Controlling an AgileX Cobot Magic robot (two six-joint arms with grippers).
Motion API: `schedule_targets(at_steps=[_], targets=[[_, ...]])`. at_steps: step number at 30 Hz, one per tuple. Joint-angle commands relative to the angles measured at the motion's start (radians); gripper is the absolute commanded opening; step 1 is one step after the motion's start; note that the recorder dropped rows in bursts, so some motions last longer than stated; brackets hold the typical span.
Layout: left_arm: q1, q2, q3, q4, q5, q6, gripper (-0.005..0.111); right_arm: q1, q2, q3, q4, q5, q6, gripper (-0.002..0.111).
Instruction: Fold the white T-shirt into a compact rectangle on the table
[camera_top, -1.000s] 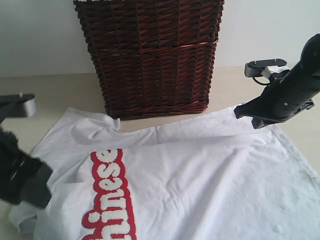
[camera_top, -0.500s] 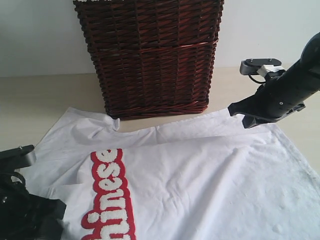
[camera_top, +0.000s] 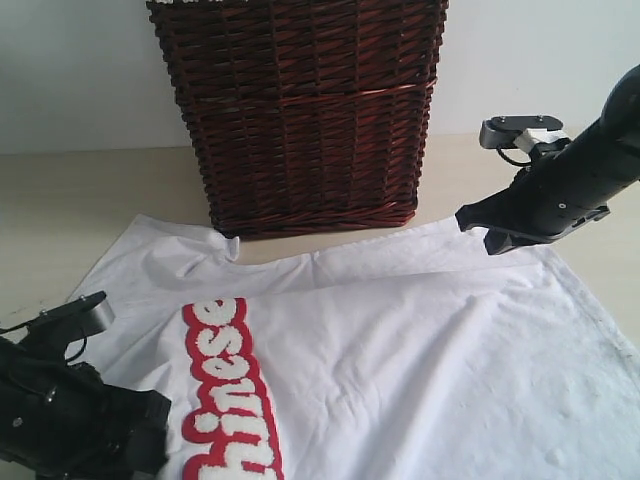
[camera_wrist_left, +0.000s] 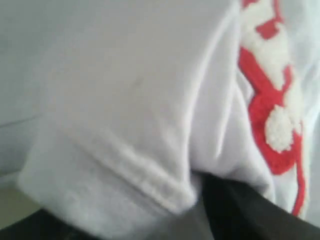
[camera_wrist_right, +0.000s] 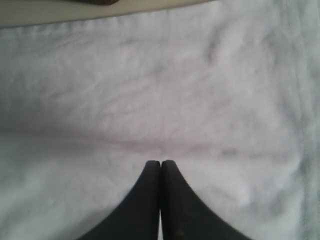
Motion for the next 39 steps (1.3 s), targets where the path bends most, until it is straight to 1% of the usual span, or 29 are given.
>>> schedule_targets(at_steps=[1,2,3,4,6,7,8,10,13,17,19,20,22,24,26,28,29,30,32,34,36,37,39], targets=[[-0.002,0.059,0.004,-0.148,-0.013,0.135,0.05,0.0,-0.011,0.002,0.004,0.005,-0.012,0.0],[-0.002,0.067,0.004,-0.148,-0.006,0.142,0.047,0.0,-0.011,0.002,0.004,0.006,-0.012,0.0],[-0.002,0.069,0.001,-0.148,0.019,0.156,0.041,0.0,-0.011,0.002,0.004,0.006,-0.012,0.0],[0.0,0.066,-0.012,-0.148,0.051,0.168,0.033,0.0,-0.011,0.002,0.004,0.006,-0.012,0.0],[0.0,0.046,-0.049,-0.148,0.156,0.195,0.014,0.0,-0.011,0.002,0.004,0.006,-0.012,0.0],[0.0,0.033,-0.066,-0.148,0.198,0.197,0.006,0.0,-0.011,0.002,0.004,0.006,-0.012,0.0],[0.0,0.013,-0.09,-0.148,0.246,0.197,0.0,0.0,-0.011,0.002,0.004,0.006,-0.012,0.0],[0.0,-0.027,-0.134,-0.153,0.319,0.17,0.0,0.0,-0.011,0.002,0.004,0.006,-0.012,0.0],[0.0,-0.097,-0.201,-0.139,0.362,0.1,0.0,0.0,-0.011,0.002,0.004,0.005,-0.014,0.0],[0.0,-0.145,-0.262,-0.061,0.353,0.014,0.0,0.0,-0.011,0.002,0.004,0.005,-0.024,0.0],[0.0,-0.142,-0.267,-0.048,0.306,0.014,0.0,0.0,-0.011,0.002,0.004,0.005,-0.024,0.0],[0.0,-0.137,-0.268,-0.041,0.27,0.022,0.001,0.0,-0.011,0.002,0.004,0.005,-0.024,0.0],[0.0,-0.109,-0.268,-0.033,0.197,0.065,0.01,0.0,-0.011,0.002,0.004,0.011,-0.023,0.0],[0.0,-0.075,-0.268,-0.011,0.129,0.098,0.026,0.0,-0.011,0.002,0.004,0.024,-0.023,0.0],[0.0,-0.031,-0.268,0.055,0.081,0.11,0.045,0.0,-0.011,0.002,0.004,0.033,-0.023,0.0],[0.0,0.006,-0.268,0.144,0.083,0.082,0.067,0.0,-0.011,0.002,0.004,0.035,-0.031,0.0],[0.0,0.013,-0.268,0.188,0.096,0.068,0.073,0.0,-0.011,0.002,0.004,0.035,-0.031,0.0],[0.0,0.018,-0.268,0.274,0.111,0.04,0.078,0.0,-0.011,0.002,0.002,0.032,-0.031,0.0],[0.0,0.015,-0.278,0.369,0.137,-0.01,0.079,0.0,-0.011,0.002,-0.006,0.028,-0.031,0.0],[0.0,-0.002,-0.32,0.499,0.213,-0.01,0.076,0.0,-0.011,0.002,-0.006,0.03,-0.031,0.0],[-0.002,-0.029,-0.372,0.663,0.331,-0.012,0.071,0.0,-0.011,0.002,-0.006,0.035,-0.031,0.0],[-0.002,-0.045,-0.387,0.695,0.356,-0.014,0.068,0.0,-0.011,0.002,-0.006,0.035,-0.031,0.0],[0.0,-0.083,-0.394,0.733,0.357,-0.014,0.067,0.002,-0.011,0.002,-0.001,0.035,-0.031,0.0]])
